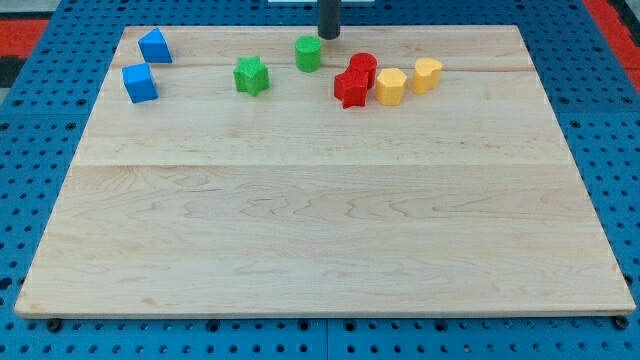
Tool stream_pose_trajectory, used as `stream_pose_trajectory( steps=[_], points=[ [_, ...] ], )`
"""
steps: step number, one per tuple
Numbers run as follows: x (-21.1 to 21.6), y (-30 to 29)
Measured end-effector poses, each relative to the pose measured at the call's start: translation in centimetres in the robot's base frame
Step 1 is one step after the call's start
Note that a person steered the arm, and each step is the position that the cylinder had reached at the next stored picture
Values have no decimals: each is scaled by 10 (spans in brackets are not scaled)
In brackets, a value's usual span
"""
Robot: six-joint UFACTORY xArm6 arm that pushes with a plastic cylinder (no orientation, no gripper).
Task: Point your hand at the top side of the yellow hexagon
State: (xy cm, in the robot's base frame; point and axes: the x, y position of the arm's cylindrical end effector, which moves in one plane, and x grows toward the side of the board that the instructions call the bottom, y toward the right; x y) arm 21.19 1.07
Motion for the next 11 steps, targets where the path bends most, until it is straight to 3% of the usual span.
stream_pose_trajectory(
  steps=[4, 6, 7, 10, 11],
  points=[
    [56, -41],
    [-19, -35],
    [-3, -52],
    [24, 96],
    [49, 96]
  ],
)
